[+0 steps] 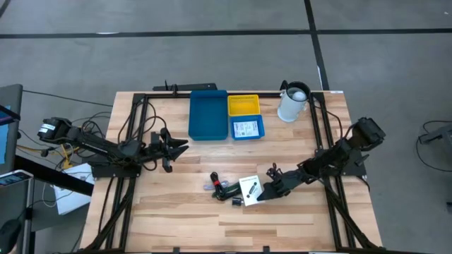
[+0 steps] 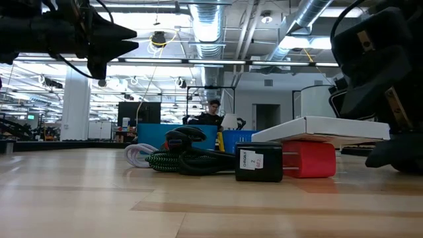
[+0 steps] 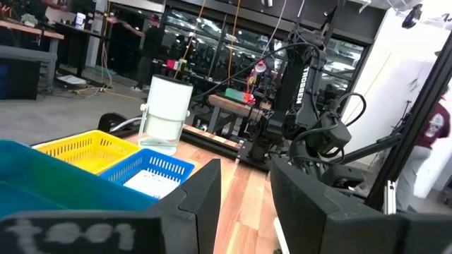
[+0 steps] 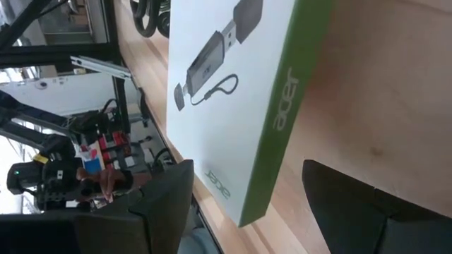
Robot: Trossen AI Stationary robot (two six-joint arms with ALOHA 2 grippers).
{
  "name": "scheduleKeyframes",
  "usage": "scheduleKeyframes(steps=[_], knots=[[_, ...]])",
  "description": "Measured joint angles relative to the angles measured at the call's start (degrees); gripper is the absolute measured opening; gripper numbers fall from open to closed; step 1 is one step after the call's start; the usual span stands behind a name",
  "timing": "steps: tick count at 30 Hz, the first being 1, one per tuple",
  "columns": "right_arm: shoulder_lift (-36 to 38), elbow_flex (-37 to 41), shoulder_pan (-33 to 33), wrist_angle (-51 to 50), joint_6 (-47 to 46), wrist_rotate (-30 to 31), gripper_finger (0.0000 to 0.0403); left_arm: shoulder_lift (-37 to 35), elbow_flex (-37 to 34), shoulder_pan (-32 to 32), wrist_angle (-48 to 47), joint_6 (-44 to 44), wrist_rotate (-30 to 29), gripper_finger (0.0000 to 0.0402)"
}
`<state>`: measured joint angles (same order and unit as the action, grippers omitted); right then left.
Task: Pick and place items into bin
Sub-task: Put the white card reader box into the blue bin
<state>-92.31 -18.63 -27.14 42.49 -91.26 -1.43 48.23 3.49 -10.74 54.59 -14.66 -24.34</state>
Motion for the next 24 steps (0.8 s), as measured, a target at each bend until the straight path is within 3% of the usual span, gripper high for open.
scheduleKeyframes(steps=[14, 24], knots=[[0.0, 0.0, 0.7, 0.0, 1.5, -0.1, 0.0253, 0.0, 0.0, 0.0, -0.3, -0.6, 0.0, 0.0112], [0.0, 0.0, 0.7, 0.0, 2.2, -0.2, 0.0167, 0.0, 0.0, 0.0, -0.3, -0.7, 0.0, 0.0112]])
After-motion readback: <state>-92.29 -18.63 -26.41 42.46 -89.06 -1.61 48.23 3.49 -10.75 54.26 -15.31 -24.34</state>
